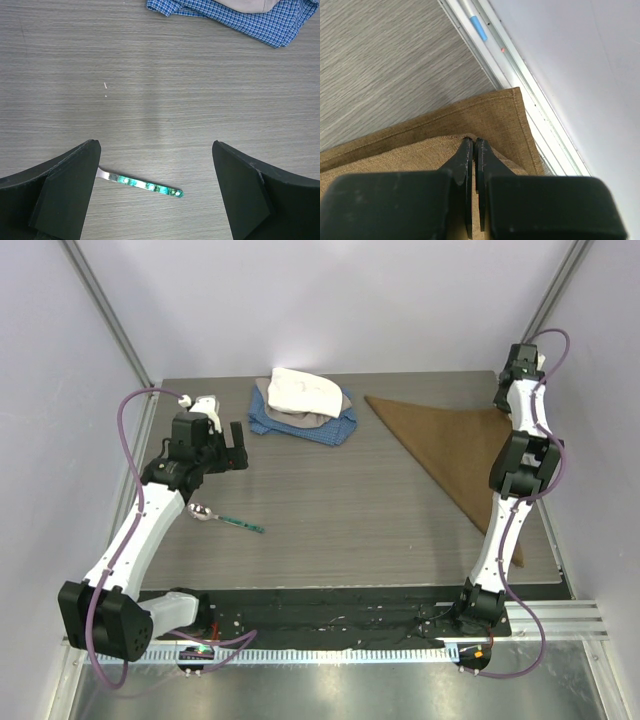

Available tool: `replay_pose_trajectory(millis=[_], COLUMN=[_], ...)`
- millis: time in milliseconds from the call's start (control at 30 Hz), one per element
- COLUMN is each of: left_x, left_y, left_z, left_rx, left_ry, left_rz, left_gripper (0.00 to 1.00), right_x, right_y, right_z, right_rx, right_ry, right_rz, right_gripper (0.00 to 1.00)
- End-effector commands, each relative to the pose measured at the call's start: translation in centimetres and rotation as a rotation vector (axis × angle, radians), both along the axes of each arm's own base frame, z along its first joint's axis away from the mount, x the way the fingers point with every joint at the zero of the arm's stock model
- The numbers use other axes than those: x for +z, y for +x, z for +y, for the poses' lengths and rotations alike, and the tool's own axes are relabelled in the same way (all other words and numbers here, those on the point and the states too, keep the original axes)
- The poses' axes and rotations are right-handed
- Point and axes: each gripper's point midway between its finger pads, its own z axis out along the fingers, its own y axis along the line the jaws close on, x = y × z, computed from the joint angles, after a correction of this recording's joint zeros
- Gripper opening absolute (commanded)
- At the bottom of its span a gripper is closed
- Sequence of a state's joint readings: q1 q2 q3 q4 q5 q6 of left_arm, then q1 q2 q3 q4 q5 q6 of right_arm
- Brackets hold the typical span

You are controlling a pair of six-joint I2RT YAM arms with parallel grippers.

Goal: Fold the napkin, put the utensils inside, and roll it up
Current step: Fold the napkin

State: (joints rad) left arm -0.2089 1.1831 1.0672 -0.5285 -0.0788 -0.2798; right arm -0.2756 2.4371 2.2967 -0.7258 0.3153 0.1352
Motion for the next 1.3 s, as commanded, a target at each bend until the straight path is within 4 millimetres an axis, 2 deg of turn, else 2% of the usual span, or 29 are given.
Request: replay_pose_trajectory(millis=[0,200,367,400,433,467,533,567,633,700,733,800,867,900,933,1000,1033,1133,1233,1267], left_x=[0.8,0.6,0.5,0.5,0.5,0.4,0.4,0.4,0.5,0.6,0.7,0.6,0.7,0.6,0.6,0.3,0.4,-0.2,-0.3,0.2], left_y=[0.7,0.7,0.7,0.7,0.7,0.7,0.7,0.7,0.8,0.7,0.8,0.8,0.8,0.8,0.7,0.3,0.0,-0.8,-1.6,-1.9], left_z=[0.0,0.0,-0.1,-0.1,0.0,0.0,-0.1,0.0,-0.2,-0.4,-0.5,-0.6,-0.5,-0.6,-0.6,-0.2,0.0,1.3,2.4,3.0], left_rx=[-0.002,-0.002,-0.004,-0.003,0.0,0.0,0.003,0.007,0.014,0.012,0.018,0.023,0.037,0.038,0.048,0.068,0.077,0.114,0.129,0.146], left_ry=[0.005,0.004,0.004,0.004,0.004,0.006,0.0,-0.004,-0.024,-0.038,-0.051,-0.066,-0.092,-0.105,-0.124,-0.139,-0.149,-0.167,-0.2,-0.206], left_rz=[-0.041,-0.033,-0.032,-0.033,-0.033,-0.029,-0.03,-0.031,-0.039,-0.045,-0.05,-0.047,-0.046,-0.042,-0.038,-0.027,-0.03,-0.022,-0.001,-0.015], left_gripper=[1.0,1.0,1.0,1.0,1.0,1.0,1.0,1.0,1.0,1.0,1.0,1.0,1.0,1.0,1.0,1.0,1.0,1.0,1.0,1.0], right_x=[1.8,0.1,-0.5,-0.4,-0.1,0.2,1.8,2.2,4.1,5.1,6.6,7.0,9.0,9.0,9.4,10.6,11.0,12.4,13.2,13.4], right_y=[1.2,1.2,1.8,2.0,2.3,2.4,2.8,2.9,3.0,2.9,2.9,2.7,2.3,1.9,1.9,0.9,0.9,-0.7,-2.0,-1.9], right_z=[-1.4,-2.0,-1.9,-1.5,-1.3,-1.0,-0.4,-0.2,0.3,0.8,1.4,2.3,3.1,3.5,4.9,6.1,7.5,9.2,12.1,14.4], right_rx=[-0.027,-0.028,-0.016,-0.002,0.016,0.038,0.07,0.085,0.109,0.125,0.146,0.166,0.18,0.185,0.223,0.244,0.273,0.287,0.342,0.387], right_ry=[0.002,0.029,0.049,0.064,0.072,0.077,0.094,0.097,0.104,0.118,0.131,0.16,0.152,0.152,0.174,0.169,0.166,0.103,0.038,0.027], right_rz=[-0.087,-0.072,-0.082,-0.092,-0.1,-0.105,-0.137,-0.144,-0.178,-0.197,-0.225,-0.237,-0.265,-0.258,-0.265,-0.27,-0.27,-0.261,-0.234,-0.238], right_gripper=[0.01,0.01,0.01,0.04,0.08,0.2,0.37,0.51,0.58,0.63,0.63,0.64,0.65,0.66,0.67,0.68,0.68,0.69,0.69,0.69])
